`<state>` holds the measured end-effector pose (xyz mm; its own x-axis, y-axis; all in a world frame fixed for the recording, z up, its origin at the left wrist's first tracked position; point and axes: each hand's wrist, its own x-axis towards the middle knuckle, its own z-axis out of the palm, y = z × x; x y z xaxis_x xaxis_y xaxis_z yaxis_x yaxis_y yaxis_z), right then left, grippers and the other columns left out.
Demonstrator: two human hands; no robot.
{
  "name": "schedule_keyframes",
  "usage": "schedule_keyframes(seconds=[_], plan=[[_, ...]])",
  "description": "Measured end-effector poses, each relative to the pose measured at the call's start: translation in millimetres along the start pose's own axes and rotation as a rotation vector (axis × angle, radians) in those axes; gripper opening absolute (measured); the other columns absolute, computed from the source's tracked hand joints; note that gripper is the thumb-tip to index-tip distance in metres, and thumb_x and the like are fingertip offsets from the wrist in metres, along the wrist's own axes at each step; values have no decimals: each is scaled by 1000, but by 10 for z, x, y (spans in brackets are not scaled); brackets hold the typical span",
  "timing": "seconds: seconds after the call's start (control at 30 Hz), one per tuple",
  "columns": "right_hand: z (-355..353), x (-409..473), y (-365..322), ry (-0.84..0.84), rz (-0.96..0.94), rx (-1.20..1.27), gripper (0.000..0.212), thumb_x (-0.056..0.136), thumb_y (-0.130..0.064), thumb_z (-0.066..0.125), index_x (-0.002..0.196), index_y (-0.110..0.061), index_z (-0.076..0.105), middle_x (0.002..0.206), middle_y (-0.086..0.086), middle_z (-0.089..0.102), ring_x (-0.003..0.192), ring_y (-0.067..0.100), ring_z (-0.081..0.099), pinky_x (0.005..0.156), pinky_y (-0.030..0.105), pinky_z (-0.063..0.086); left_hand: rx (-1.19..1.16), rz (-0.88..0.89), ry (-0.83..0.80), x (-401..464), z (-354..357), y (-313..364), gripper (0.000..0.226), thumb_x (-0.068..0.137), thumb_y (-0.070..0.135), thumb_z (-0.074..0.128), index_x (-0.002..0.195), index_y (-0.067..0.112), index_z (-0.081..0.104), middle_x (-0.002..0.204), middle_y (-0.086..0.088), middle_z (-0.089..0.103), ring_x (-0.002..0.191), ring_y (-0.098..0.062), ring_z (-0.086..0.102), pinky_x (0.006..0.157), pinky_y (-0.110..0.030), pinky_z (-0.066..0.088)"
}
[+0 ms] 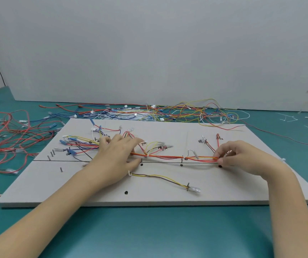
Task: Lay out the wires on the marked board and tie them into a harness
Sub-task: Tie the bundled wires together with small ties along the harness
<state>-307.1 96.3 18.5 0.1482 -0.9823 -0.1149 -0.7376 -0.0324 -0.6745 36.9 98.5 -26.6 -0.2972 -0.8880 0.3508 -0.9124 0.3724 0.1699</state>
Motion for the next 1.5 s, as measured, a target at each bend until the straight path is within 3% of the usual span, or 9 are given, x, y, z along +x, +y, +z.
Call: schedule_keyframes(seconds=[0.23,0.43,0.57,0.7,0.8,1.03,1.2,1.33,1.5], plan=[[-25,8,21,151,-36,114,19,91,-11,65,80,-25,69,73,-13,64,59,3,51,60,24,38,-81,-30,-9,-31,-29,-46,35,91,51,53,123,44,42,102,22,51,103,-6,36,90,-35,20],[54,88,-35,307,-125,82,24,93,-1,58,82,-22,63,81,-3,62,57,4,52,53,19,34,-49,-68,79,-7,-56,-123,13,95,42,53,84,35,53,81,23,51,101,-10,43,79,-33,16],[69,129,-49,420,-156,70,26,94,-1,56,83,-24,62,94,5,59,71,17,52,59,24,34,-118,-55,212,7,-93,-90,11,94,36,60,83,33,63,76,16,58,91,-13,48,74,-33,15],[12,98,-103,700,-262,117,23,92,-1,57,88,-23,63,102,2,55,79,5,53,67,6,36,-115,27,314,-8,-133,12,6,91,28,66,90,31,72,83,13,62,88,-18,52,73,-32,15],[40,122,-90,721,-289,72,20,91,2,58,90,-17,65,102,2,53,79,3,51,65,0,33,-76,47,308,-11,-127,41,10,87,21,71,91,29,75,87,12,63,93,-21,53,75,-32,17],[54,154,-134,913,-373,-54,19,92,0,55,95,-15,67,99,-1,49,94,33,51,80,31,35,-113,-125,291,28,-135,10,11,91,17,65,100,22,65,118,1,53,109,-26,48,86,-39,32],[90,176,-311,1089,-386,-126,16,92,-9,57,96,-17,71,97,4,57,91,29,50,76,32,28,-244,-115,404,74,-201,-36,6,93,13,61,95,19,63,98,3,63,93,-22,55,82,-39,43],[151,180,-458,1050,-491,-99,16,91,-4,56,98,-12,68,94,4,57,89,24,43,76,20,28,-560,-200,548,188,-465,-92,11,91,13,64,87,23,65,77,12,66,69,-2,62,70,-30,51],[322,148,-764,866,-596,6,15,88,-2,60,93,-15,65,89,-5,58,89,17,49,79,26,35,-709,-214,821,379,-1042,-183,14,89,15,66,88,29,67,78,7,68,68,-12,66,68,-38,57]])
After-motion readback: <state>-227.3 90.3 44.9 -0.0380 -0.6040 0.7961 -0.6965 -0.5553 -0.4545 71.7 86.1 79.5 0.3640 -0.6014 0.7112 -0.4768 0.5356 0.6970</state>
